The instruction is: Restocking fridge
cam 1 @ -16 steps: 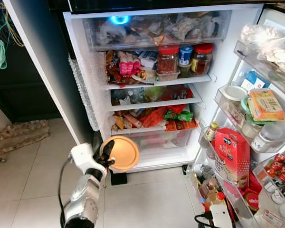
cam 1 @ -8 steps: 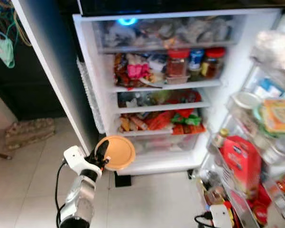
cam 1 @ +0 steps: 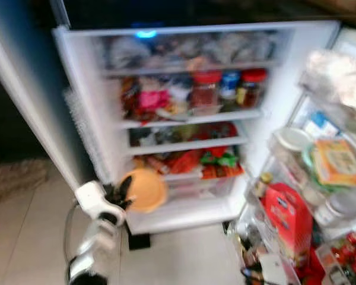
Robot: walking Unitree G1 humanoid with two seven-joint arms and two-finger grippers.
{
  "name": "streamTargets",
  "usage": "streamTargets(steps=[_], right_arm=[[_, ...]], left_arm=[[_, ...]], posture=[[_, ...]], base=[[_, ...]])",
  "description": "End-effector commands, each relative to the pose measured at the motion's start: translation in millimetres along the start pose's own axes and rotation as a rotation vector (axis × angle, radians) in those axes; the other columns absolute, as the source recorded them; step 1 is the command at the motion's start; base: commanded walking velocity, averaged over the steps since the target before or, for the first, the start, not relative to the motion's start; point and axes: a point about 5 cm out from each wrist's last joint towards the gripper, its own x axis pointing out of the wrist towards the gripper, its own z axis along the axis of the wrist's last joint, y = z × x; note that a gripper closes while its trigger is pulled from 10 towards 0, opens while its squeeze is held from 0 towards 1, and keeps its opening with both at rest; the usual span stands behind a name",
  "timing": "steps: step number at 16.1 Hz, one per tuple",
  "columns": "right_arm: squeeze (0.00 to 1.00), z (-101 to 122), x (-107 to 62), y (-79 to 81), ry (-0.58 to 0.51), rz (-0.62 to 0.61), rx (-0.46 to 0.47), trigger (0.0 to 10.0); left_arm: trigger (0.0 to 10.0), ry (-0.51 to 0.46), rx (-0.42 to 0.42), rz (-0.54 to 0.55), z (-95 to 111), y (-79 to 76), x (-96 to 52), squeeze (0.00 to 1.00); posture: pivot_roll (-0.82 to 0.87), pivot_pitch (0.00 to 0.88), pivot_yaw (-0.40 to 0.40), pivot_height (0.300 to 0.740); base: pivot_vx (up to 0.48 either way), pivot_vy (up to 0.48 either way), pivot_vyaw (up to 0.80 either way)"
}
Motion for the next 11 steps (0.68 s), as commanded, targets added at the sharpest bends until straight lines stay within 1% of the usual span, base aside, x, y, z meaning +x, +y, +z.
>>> streamTargets(steps=[1,3,4,5,6,9,11], right_arm=[[0.0,-5.3,-1.7,-7.1,0.015,-0.019,0.008,10.0],[0.0,-5.3,-1.7,-7.1,0.015,-0.019,0.008,10.0],[0.0,-5.3,-1.7,-7.2,0.015,-0.019,0.008,10.0],[0.0,-3.4,-1.3,-8.4,0.026,-0.019,-0.017,10.0],[0.0,-2.3,-1.1,-8.9,0.031,-0.015,-0.035,10.0],[0.0,-2.4,-1.1,-8.9,0.031,-0.014,-0.032,10.0],[0.0,-2.3,-1.1,-8.9,0.033,-0.012,-0.035,10.0]], left_arm=[[10.0,-0.01,-0.005,-0.037,0.6,-11.8,5.3,0.0],[10.0,-0.01,-0.005,-0.037,0.6,-11.8,5.3,0.0],[10.0,0.0,-0.027,-0.042,2.8,-13.0,3.0,0.0],[10.0,0.046,-0.053,-0.103,-2.4,-27.9,4.5,0.0],[10.0,0.062,-0.057,-0.13,-5.3,-34.6,6.3,0.0],[10.0,0.063,-0.069,-0.138,-5.7,-36.3,7.2,0.0],[10.0,0.076,-0.102,-0.139,-5.8,-37.6,5.9,0.0]], posture=[[-0.03,0.0,0.002,0.74],[-0.03,0.0,0.002,0.74],[-0.03,0.0,0.001,0.74],[-0.03,0.0,-0.008,0.74],[-0.03,0.0,-0.009,0.74],[-0.03,0.0,-0.009,0.74],[-0.03,0.0,-0.012,0.74]], base=[[0.247,0.0,0.0],[0.247,0.0,0.0],[0.247,0.0,0.0],[0.296,0.0,0.0],[0.296,0.0,0.0],[0.298,0.0,0.0],[0.3,0.0,0.0]])
